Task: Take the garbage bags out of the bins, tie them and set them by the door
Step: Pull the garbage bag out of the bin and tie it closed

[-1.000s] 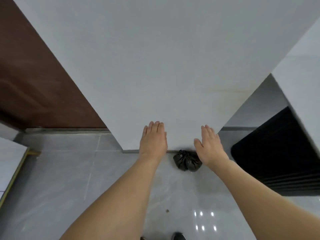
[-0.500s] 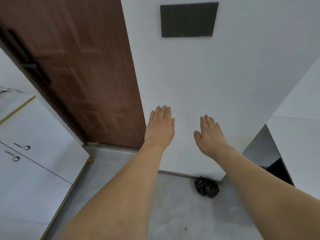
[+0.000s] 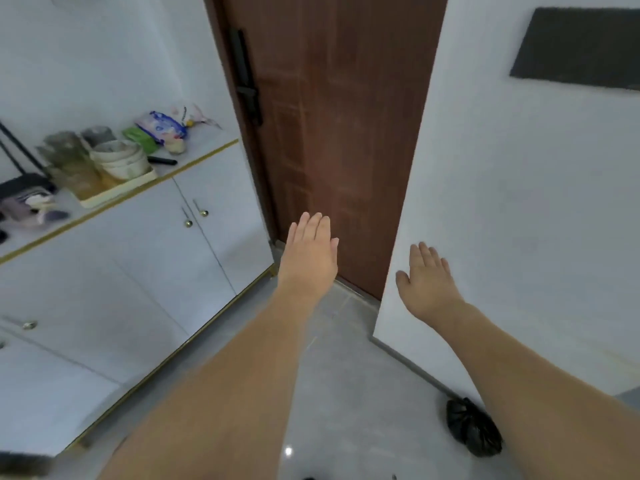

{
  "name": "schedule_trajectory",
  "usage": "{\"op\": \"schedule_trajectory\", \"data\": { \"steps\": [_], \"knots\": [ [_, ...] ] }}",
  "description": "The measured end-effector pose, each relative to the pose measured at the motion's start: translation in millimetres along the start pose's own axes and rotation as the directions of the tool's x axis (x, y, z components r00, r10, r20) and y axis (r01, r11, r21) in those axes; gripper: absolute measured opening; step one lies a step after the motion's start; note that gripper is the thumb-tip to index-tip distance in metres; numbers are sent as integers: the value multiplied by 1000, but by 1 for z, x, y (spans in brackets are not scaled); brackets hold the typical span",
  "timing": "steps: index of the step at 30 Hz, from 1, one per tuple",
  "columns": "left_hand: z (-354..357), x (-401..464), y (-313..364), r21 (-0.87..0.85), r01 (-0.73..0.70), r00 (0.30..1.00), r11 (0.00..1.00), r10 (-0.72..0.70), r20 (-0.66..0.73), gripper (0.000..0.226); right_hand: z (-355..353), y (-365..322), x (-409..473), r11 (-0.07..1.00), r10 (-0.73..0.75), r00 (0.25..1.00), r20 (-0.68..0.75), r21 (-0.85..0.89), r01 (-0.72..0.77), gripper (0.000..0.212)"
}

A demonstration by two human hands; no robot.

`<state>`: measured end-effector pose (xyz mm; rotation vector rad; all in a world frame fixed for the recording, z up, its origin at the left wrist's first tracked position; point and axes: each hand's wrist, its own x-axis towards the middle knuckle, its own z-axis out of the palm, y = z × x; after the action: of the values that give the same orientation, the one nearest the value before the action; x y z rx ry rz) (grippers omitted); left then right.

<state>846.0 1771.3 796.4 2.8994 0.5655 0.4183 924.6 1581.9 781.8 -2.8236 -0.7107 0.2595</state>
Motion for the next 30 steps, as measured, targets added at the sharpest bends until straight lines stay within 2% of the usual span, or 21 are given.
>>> {"op": "schedule_trajectory", "data": {
  "steps": [3,7,14,19,22,30],
  "knots": [
    [-23,-30,-57,23,140,990,990,-139,-38,51,11,-68,8,985,-171,985,3,-3,171,63],
    [-58,-88,-139,42,332,940,942,-326,-100,50,34,-168,0,926,-376,925,59,-16,378,63],
    [-114,-232,-290,43,612,782,789,-597,-180,49,105,-353,-69,735,-667,721,190,8,678,62],
    [-130,-310,-369,52,718,690,694,-698,-193,49,150,-449,-121,636,-762,592,261,129,761,60],
    [-131,-331,-390,45,747,657,663,-727,-199,49,167,-476,-133,597,-787,544,290,137,791,59],
    [-105,-357,-456,50,769,630,637,-742,-232,47,231,-520,-116,582,-778,508,370,119,805,59]
  ]
}}
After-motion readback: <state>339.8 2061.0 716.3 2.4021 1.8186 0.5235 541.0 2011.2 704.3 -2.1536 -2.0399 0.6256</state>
